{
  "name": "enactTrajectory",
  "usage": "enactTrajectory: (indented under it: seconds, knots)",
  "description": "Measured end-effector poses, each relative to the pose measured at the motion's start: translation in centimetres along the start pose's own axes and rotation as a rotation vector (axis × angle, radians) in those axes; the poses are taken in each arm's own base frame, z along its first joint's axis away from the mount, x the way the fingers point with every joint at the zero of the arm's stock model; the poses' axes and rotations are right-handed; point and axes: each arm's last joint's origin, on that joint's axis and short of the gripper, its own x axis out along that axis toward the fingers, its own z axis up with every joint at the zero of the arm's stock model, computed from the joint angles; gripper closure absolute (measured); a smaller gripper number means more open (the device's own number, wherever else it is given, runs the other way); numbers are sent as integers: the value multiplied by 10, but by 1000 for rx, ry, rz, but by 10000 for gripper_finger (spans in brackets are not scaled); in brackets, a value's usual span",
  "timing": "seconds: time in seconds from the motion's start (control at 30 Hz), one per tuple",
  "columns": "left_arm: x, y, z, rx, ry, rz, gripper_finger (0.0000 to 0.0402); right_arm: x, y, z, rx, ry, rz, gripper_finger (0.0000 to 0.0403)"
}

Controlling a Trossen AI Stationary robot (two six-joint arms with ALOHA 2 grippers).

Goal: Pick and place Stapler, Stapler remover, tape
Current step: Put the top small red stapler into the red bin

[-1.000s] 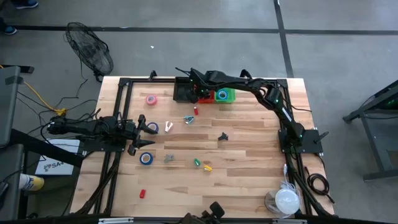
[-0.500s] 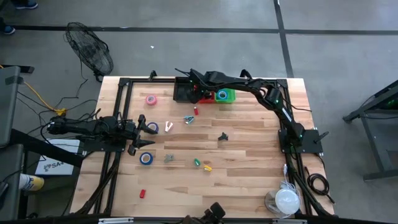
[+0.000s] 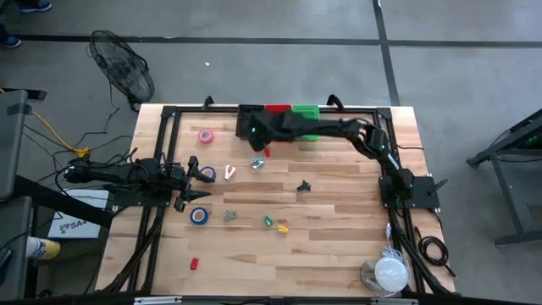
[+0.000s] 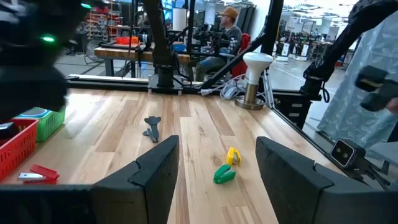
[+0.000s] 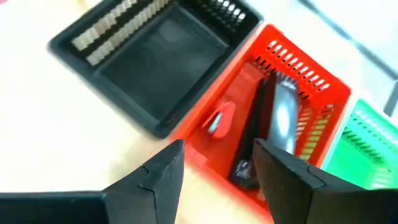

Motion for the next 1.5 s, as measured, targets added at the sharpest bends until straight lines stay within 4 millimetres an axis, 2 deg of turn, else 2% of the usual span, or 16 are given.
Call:
enactTrajectory:
  seconds: [0.23, 0.37, 0.57, 0.73, 0.9, 1.07, 1.5]
  knots:
    - [0, 0, 0, 0, 0, 0, 191, -24, 37, -30, 58, -84, -87, 219]
    - [0, 0, 0, 0, 0, 0, 191, -27, 52, -48, 136, -137, -104, 219]
    - [0, 0, 0, 0, 0, 0, 191, -5, 66, -81, 255, -162, -44, 219]
    - [0, 0, 0, 0, 0, 0, 191, 15, 64, -102, 333, -172, -34, 219]
    - [0, 0, 0, 0, 0, 0, 191, 31, 57, -108, 388, -184, -23, 219]
    - [0, 0, 0, 0, 0, 0, 191, 38, 54, -106, 395, -199, 5, 218]
    - [0, 0, 0, 0, 0, 0, 191, 39, 54, -106, 352, -186, 25, 218]
